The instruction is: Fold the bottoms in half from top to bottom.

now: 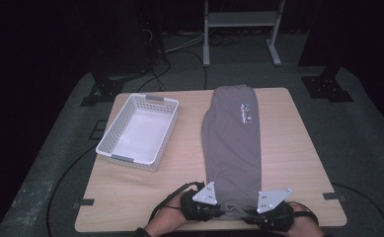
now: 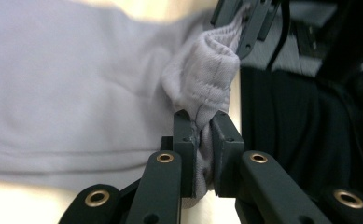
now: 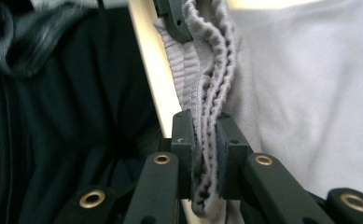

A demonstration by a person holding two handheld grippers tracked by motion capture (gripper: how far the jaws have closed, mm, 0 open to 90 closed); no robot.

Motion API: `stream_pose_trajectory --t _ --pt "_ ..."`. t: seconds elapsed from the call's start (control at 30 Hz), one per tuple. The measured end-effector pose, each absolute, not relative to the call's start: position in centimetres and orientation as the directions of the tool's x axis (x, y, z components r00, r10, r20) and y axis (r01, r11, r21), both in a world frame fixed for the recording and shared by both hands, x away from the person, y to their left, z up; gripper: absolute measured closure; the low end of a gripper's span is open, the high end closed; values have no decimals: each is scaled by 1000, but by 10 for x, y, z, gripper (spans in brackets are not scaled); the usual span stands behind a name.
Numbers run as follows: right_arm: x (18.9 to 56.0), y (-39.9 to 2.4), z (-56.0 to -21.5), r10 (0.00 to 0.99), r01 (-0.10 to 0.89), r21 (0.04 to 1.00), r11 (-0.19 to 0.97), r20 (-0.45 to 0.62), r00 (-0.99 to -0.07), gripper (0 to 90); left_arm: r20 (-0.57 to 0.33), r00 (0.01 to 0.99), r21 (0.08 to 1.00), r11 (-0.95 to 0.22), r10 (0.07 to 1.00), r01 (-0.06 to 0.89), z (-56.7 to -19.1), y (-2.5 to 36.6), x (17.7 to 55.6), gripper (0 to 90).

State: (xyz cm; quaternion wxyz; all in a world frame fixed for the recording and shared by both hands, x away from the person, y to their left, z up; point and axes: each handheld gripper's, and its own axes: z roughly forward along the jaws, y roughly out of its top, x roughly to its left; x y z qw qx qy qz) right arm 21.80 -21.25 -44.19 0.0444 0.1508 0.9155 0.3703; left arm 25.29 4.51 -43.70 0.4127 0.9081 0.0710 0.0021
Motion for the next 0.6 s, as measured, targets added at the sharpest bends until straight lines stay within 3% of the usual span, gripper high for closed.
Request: stream_pose_trajectory --t 0.27,0.6 --pt "255 -220 -413 407 208 750 627 -89 -909 795 1 965 818 -556 264 151 -417 44 292 824" --pt "313 -215 -428 485 243 730 639 -137 -864 794 33 926 805 -559 377 199 -438 35 341 824"
